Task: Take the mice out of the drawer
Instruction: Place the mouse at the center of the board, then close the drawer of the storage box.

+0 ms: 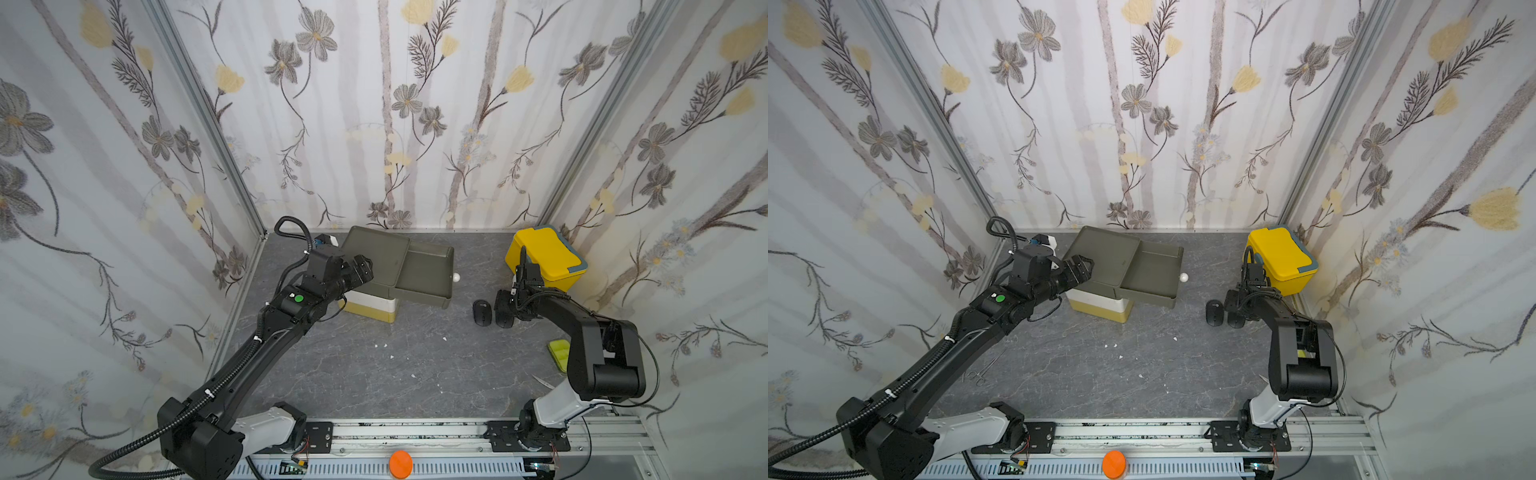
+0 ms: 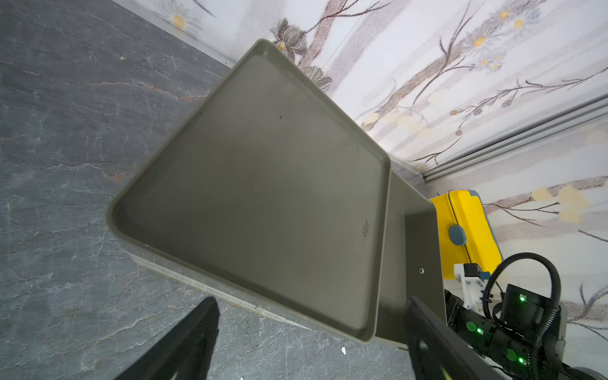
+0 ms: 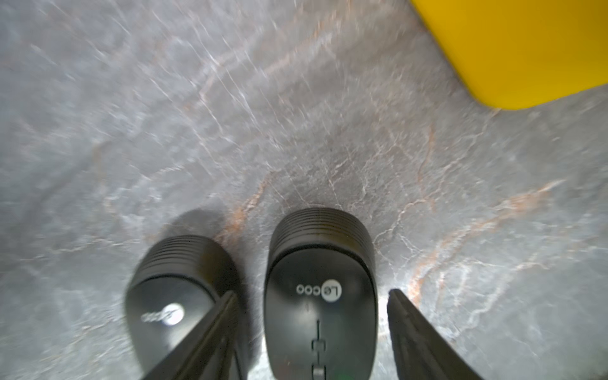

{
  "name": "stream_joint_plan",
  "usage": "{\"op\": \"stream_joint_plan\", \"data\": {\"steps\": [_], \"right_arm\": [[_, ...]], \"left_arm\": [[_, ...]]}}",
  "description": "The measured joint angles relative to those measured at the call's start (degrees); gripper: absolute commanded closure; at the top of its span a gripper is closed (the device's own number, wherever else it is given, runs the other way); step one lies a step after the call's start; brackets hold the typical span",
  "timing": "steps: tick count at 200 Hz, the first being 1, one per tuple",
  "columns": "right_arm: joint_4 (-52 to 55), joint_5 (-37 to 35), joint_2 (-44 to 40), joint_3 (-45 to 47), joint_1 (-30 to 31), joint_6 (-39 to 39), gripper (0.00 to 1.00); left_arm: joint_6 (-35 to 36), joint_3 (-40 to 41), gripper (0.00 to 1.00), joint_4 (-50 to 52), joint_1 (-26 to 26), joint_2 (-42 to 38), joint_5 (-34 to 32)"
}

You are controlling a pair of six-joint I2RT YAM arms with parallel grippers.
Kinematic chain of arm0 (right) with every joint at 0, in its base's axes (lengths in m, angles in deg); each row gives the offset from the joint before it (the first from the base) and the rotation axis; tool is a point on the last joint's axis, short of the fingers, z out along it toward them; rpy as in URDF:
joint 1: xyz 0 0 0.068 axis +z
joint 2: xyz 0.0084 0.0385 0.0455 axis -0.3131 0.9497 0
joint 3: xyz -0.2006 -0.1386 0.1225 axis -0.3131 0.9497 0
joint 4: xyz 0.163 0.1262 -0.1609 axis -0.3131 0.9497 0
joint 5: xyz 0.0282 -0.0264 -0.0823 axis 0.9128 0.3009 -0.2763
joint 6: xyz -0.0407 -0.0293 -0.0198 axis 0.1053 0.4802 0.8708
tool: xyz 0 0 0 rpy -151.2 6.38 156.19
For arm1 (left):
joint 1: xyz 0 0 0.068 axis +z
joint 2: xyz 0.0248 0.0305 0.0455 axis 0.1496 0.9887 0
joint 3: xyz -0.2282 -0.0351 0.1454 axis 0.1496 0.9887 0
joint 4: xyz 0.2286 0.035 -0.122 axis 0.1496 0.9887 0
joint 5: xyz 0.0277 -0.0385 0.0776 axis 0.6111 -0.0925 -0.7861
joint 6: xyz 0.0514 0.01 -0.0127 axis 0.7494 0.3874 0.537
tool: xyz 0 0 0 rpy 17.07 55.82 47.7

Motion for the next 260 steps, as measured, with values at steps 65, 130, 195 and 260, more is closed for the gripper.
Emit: {"op": "stream_joint_plan", "data": {"steps": [65,130,195,260], "right_arm": [[1.3,5.7,-12.3,-4.3,2.8,-1.3,0.3],[0.0,12.0,-10.6,-9.3,12.1,-3.1,0.29],[-2.0,14.6,-2.8,-14.9,15.5,-4.7,0.29],[-1.8,13.6,-0.5,-16.3,17.7,-5.8,0.28]], "left_arm": [[2.4,-2.4,0.07,1.1,2.6,-1.1,-2.8],[5.9,-4.3,0.05,2.3,9.1,1.4,-3.1],[7.4,-3.7,0.04,0.5,12.9,6.1,3.3],[7.7,-3.4,0.04,-0.7,14.0,8.7,7.9]]}}
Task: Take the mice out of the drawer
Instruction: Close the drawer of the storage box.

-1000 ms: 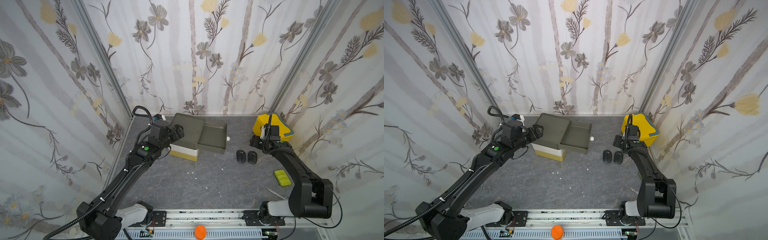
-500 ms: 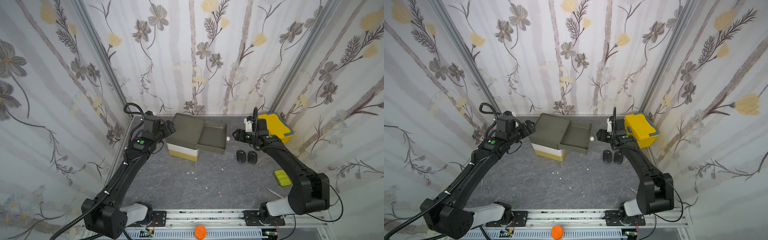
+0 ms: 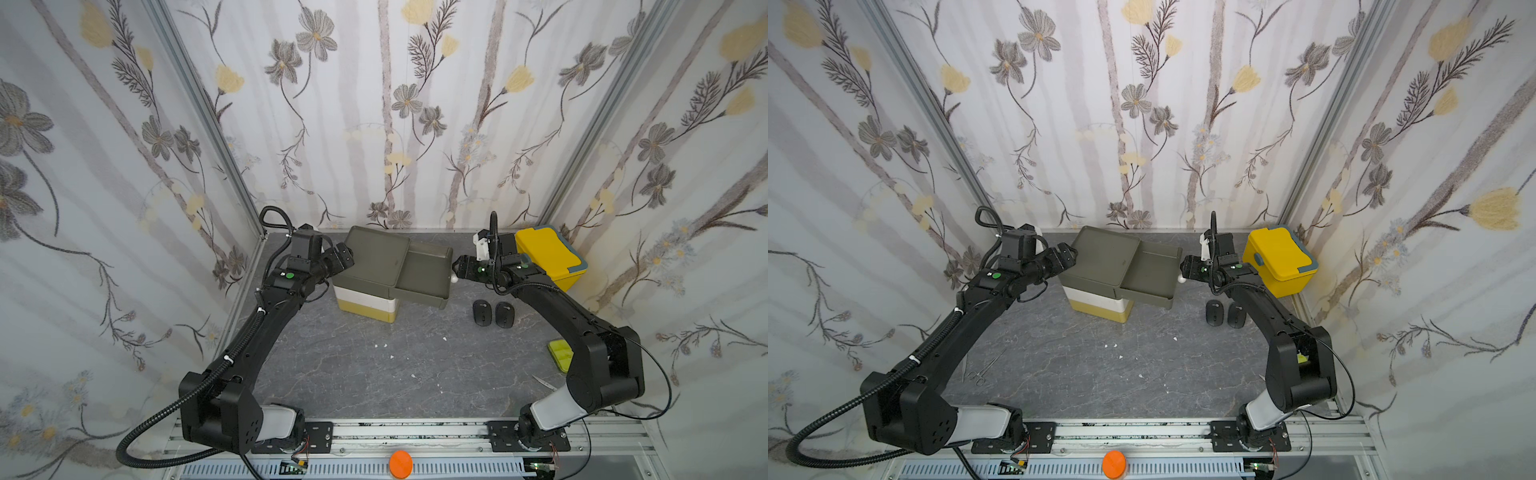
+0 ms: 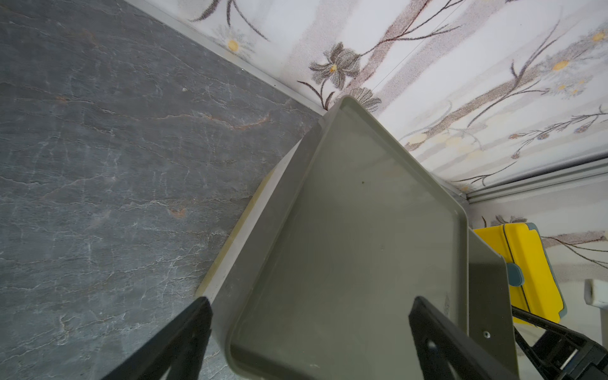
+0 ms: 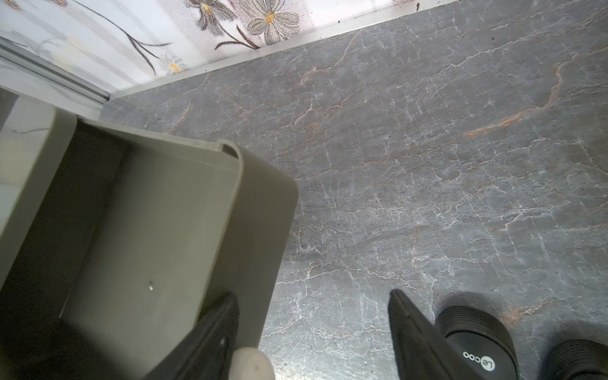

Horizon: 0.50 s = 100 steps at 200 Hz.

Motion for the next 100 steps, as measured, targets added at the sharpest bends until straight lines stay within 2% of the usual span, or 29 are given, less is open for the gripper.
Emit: {"op": "stream_joint_plan", "data": {"steps": [73,100], "right_arm": [[-1.8,0.3,6.1,-4.7,4.1,-1.9,0.27],[-3.9,3.2,8.6,-6.7,6.9,-2.4,0.28]], "left_arm": [[0.0,1.8,0.06,-1.8,0.2,0.9,2.1],[-0.3,2.0,0.06,-1.8,0.2,0.3,1.7]]}}
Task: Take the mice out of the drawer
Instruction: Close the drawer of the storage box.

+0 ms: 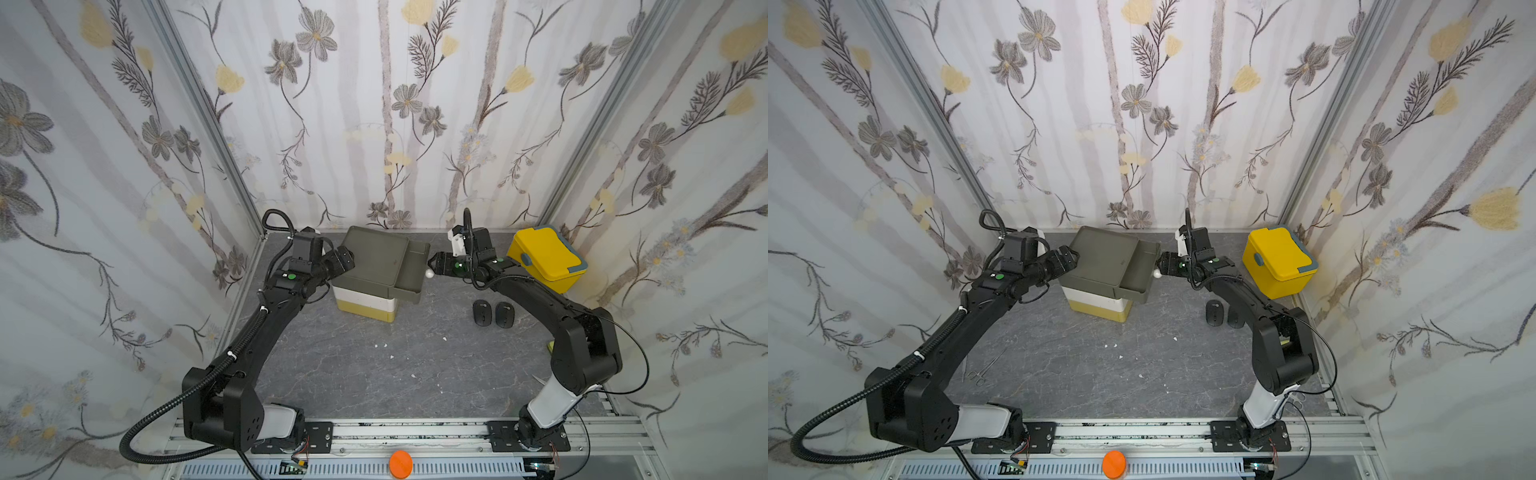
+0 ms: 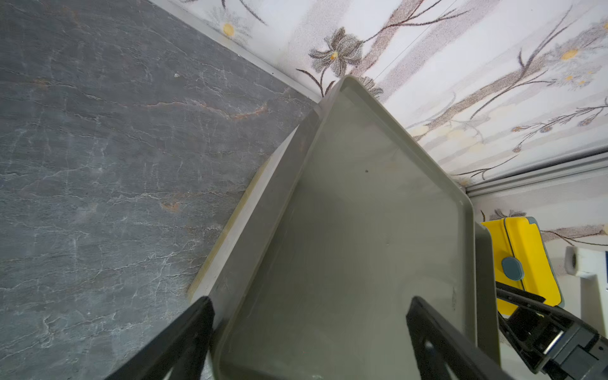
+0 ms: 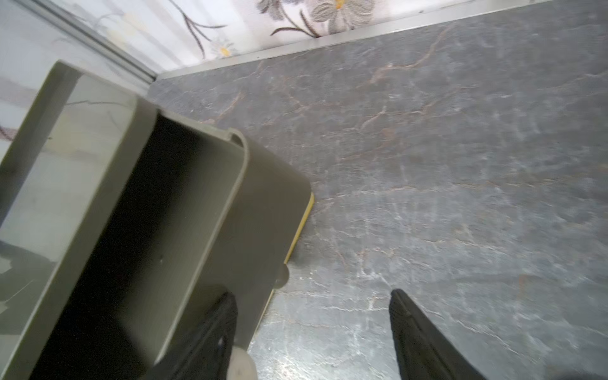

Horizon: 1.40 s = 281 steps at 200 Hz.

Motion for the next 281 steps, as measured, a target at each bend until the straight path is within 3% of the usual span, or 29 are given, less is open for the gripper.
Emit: {"op": "stream_joint_plan", "data": {"steps": [182,232,281], "right_arm": [[-9.9,3.0,11.1,-8.2,8.8,-6.0,0.27],[-10.5,7.0,13.2,-11.8,10.2,-6.2,0.25],[-17.8,14.4,3.5,0.2,5.3,-10.3,0.26]], "left_arm": [[-3.4,3.1,0.08,2.1,-0.1,-7.2,-7.0],[-4.0,2.5,0.11,3.6,-0.3,-10.1,-8.1],[-4.2,-0.6,0.12,4.5,-3.8,-9.8,-6.8]]}}
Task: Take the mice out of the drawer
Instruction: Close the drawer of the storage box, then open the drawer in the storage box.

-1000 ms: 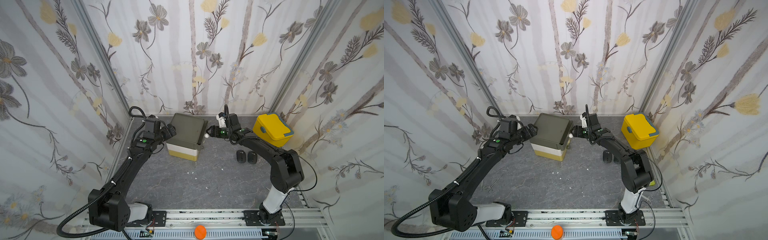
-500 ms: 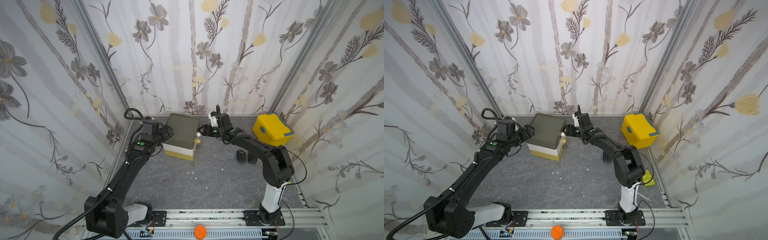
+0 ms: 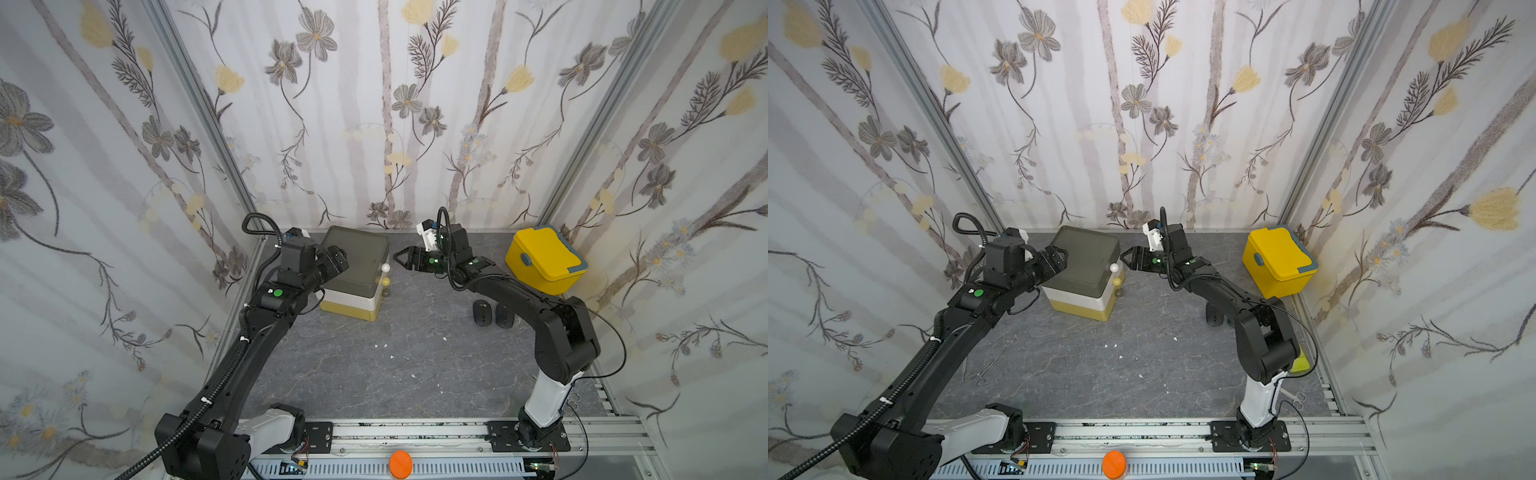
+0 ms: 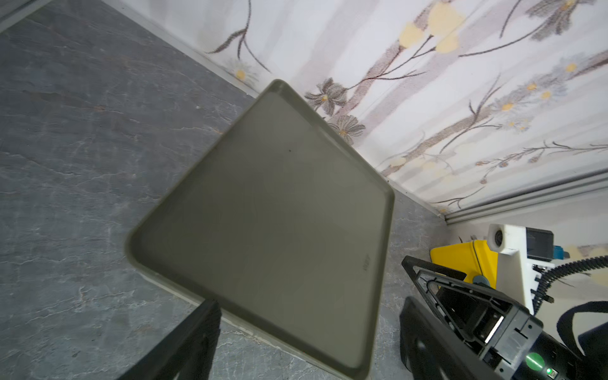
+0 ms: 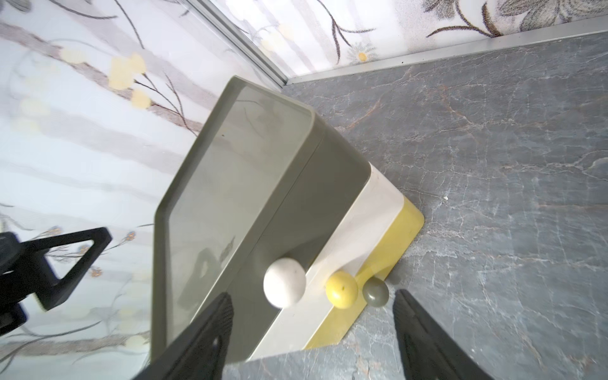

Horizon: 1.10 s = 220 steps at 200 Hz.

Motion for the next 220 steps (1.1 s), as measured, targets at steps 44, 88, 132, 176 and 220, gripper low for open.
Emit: {"op": "stream_joint_plan", "data": {"steps": [44,88,132,176,220], "right_arm": [[-14.1,7.0,-2.6,16.4,-1.9,-10.9,0.3],[-32.5,10.1,3.3,21.6,0.1,-22.0,0.35],[-44.2,10.7,9.5,20.2,1.9,-28.7,0.4],[-49.8,10.8,15.2,17.7,2.7,-32.8,0.41],[-52.8,10.9,18.8,15.5,2.8,-35.1,0.43]], "left_arm": [[0.0,-2.3,0.13,0.1,-5.5,3.1,-1.2],[-0.1,-3.2,0.13,-0.1,-8.2,7.1,-4.2],[-0.1,-3.7,0.13,-0.1,-8.6,9.8,-6.5],[0.0,-4.2,0.13,0.0,-8.6,11.5,-8.3],[0.2,-4.8,0.12,0.1,-8.5,12.3,-9.5]]}}
